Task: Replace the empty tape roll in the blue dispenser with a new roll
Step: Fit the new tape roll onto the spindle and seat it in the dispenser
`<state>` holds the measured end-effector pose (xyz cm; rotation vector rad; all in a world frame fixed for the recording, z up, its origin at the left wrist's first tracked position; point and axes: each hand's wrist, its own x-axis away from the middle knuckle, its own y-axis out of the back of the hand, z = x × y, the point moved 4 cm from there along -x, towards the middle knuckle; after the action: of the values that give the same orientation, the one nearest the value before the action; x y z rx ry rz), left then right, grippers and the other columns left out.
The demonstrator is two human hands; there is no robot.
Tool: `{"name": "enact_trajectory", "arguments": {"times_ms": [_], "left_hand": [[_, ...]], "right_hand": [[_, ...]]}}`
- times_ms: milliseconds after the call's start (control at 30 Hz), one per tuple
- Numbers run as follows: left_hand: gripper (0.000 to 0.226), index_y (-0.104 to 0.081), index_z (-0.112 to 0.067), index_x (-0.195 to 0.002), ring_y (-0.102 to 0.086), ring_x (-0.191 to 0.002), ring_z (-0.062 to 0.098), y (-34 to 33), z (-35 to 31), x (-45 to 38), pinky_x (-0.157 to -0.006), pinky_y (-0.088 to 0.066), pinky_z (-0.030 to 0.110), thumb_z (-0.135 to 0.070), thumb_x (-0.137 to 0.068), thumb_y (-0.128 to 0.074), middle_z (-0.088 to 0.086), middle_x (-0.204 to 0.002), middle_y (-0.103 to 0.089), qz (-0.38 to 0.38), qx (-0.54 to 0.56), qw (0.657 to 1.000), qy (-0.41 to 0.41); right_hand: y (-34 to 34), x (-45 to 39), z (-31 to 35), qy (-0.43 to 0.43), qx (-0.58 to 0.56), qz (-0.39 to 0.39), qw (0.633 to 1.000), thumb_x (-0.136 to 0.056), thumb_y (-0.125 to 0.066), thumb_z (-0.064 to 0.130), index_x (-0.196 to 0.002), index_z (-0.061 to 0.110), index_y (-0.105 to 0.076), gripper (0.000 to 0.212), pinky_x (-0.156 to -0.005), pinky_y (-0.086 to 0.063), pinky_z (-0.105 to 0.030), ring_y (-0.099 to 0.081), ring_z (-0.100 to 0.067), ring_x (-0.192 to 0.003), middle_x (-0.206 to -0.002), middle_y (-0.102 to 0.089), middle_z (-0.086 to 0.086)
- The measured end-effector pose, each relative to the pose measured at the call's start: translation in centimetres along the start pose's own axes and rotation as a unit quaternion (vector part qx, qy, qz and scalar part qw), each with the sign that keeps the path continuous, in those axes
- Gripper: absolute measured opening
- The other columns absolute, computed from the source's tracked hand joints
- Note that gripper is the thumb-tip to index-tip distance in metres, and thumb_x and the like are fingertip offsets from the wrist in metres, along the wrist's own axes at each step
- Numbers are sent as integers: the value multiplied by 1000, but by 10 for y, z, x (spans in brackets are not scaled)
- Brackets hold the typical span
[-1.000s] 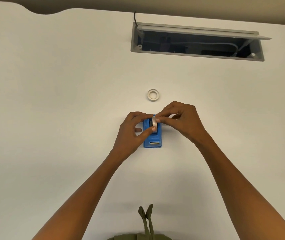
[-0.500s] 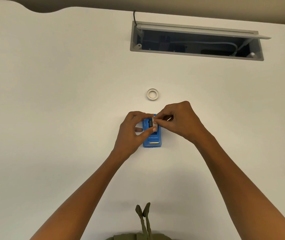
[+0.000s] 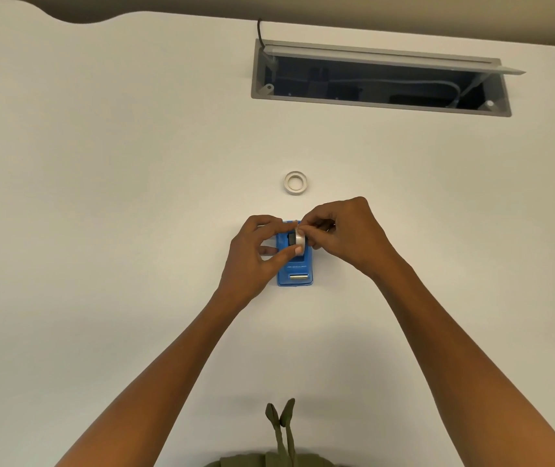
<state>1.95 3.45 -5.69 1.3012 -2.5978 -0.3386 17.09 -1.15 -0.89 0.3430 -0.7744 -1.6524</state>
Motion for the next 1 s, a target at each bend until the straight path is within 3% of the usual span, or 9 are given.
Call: {"name": "enact_trajectory", "arguments": {"times_ms": [267, 533, 833, 1000], "left_hand": [[33, -59, -37, -104, -53, -96, -10, 0, 0, -1, -67, -45, 3, -25, -77, -72, -3, -109, -53, 1, 7, 1000, 1], [39, -56, -48, -102, -52, -98, -10, 1, -2, 0, -69, -46, 4, -25, -77, -74, -3, -110, -53, 10, 1, 1000, -14], [34, -62, -30, -109, -55, -97, -4, 1, 0, -1, -70, -47, 5, -26, -77, -73, -2, -111, -54, 4, -9, 1000, -5], [34, -60, -35, -107, -56, -96, 1, 1, -3, -1, -70, -47, 5, -26, -77, -73, -3, -109, -54, 8, -8, 1000, -14]], "right_hand": [[2, 3, -5, -49, -72, 24, 996, -83, -68, 9, -88, 8, -74, 8, -74, -60, -34, -72, -17, -65, -77, -74, -11], [4, 2, 4, -28, -14, 22, 999, -76, -69, 6, -83, 7, -74, 9, -71, -56, -26, -69, -17, -66, -67, -68, -2], [2, 2, 5, -17, -7, 19, 1000, -77, -69, 10, -83, 10, -73, 7, -64, -53, -15, -67, -12, -62, -71, -72, -5], [1, 2, 8, 12, 18, 22, 1000, -76, -71, 10, -85, 6, -73, 10, -70, -54, -24, -66, -16, -66, -74, -74, -9]]}}
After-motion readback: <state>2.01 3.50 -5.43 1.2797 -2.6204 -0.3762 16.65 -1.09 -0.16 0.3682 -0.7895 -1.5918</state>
